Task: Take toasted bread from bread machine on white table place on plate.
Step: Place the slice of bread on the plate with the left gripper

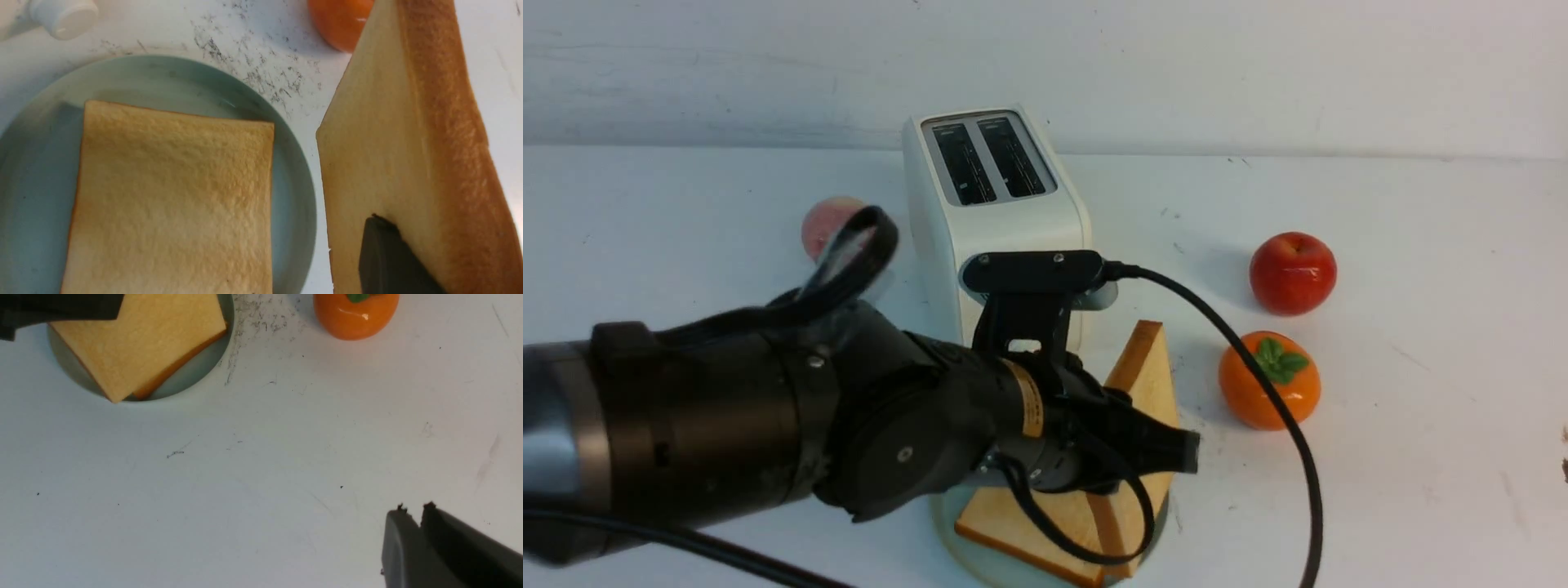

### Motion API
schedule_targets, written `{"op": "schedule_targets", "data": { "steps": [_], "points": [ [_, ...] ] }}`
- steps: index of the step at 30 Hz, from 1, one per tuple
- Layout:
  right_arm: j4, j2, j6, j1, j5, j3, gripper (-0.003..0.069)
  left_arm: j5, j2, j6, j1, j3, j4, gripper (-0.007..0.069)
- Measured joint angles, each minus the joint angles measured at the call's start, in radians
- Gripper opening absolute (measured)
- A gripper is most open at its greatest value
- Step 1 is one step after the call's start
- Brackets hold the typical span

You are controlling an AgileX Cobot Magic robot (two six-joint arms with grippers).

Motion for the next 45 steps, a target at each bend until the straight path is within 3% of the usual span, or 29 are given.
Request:
{"op": "schedule_targets", "data": {
  "steps": [12, 23, 29, 45],
  "points": [
    [0.0, 0.0, 0.0, 0.0, -0.006, 0.0, 0.0075, 0.0, 0.04, -0.044, 0.127, 0.0, -0.011, 0.0114],
    [0.0, 0.0, 0.0, 0.0, -0.006, 0.0, 0.0082, -0.038, 0.035, -0.02, 0.128, 0.0, -0.163, 0.0114],
    [0.0, 0.0, 0.0, 0.0, -0.006, 0.0, 0.0084, 0.045, 0.057, 0.003, 0.128, 0.0, -0.173, 0.0114],
    [0.001, 0.0, 0.0, 0.0, -0.006, 0.0, 0.0095, 0.004, 0.074, 0.007, 0.128, -0.003, -0.233, 0.0114]
  ]
}}
